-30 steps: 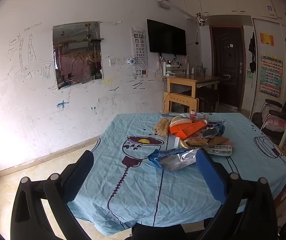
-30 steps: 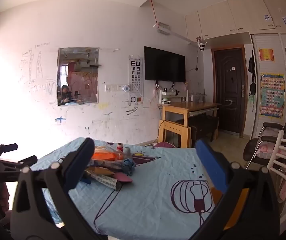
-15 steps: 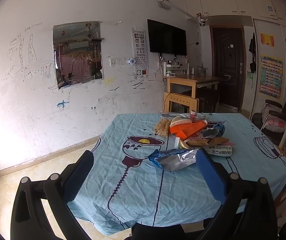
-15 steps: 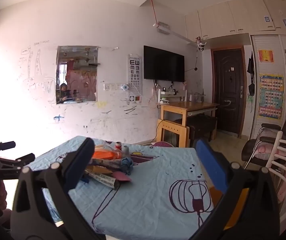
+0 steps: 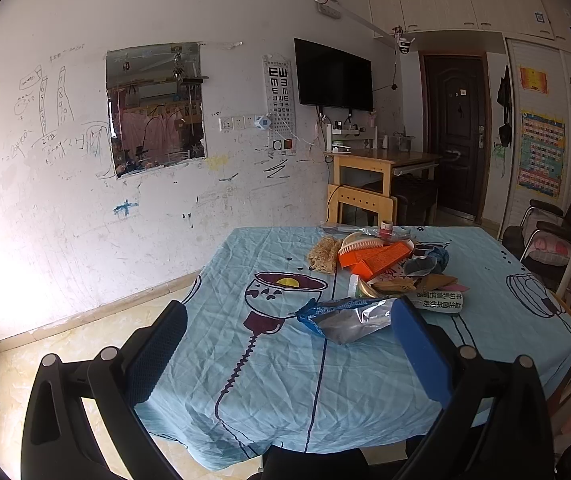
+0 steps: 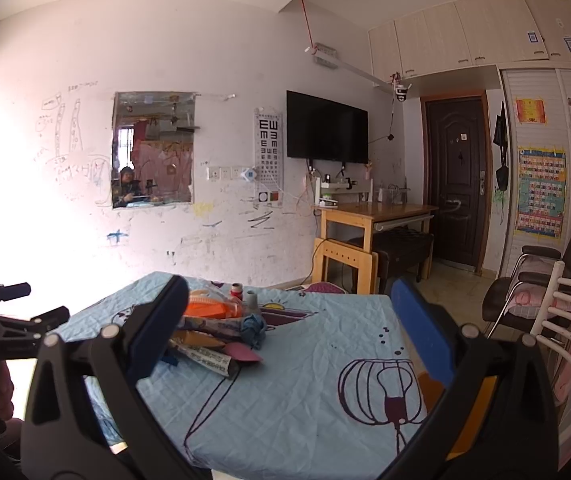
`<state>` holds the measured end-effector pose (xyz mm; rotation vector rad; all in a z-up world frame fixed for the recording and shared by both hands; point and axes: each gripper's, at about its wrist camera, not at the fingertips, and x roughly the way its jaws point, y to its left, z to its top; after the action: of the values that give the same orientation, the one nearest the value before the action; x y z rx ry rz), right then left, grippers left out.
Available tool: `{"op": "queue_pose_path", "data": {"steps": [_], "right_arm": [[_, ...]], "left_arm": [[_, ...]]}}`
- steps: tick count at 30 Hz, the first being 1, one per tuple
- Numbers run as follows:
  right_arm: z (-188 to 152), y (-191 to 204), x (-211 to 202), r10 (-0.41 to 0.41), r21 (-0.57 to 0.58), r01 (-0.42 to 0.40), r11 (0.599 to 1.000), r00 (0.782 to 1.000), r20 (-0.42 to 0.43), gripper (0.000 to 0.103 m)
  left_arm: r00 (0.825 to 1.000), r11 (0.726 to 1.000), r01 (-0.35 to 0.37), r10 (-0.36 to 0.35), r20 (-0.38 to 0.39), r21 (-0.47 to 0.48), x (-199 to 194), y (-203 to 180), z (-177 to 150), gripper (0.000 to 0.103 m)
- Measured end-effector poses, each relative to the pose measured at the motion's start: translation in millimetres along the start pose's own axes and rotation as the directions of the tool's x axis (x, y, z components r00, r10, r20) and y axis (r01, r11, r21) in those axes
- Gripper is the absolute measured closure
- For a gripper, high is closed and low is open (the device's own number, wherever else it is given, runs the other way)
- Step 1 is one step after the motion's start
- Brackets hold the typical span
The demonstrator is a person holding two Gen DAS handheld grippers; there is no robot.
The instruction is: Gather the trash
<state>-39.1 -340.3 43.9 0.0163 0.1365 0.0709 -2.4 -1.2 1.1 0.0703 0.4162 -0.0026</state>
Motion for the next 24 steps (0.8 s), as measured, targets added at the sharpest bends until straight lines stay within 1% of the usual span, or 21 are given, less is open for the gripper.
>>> {"op": "queue_pose_path", "data": {"steps": [24], "right_arm": [[-0.4, 4.4, 0.7, 0.002, -0.004, -0.002, 1.0, 1.0, -0.004, 0.005]], "left_arm": [[1.0, 1.0, 0.004, -0.004, -0.005, -0.002, 1.7, 0.0, 0.0, 0.006]]}}
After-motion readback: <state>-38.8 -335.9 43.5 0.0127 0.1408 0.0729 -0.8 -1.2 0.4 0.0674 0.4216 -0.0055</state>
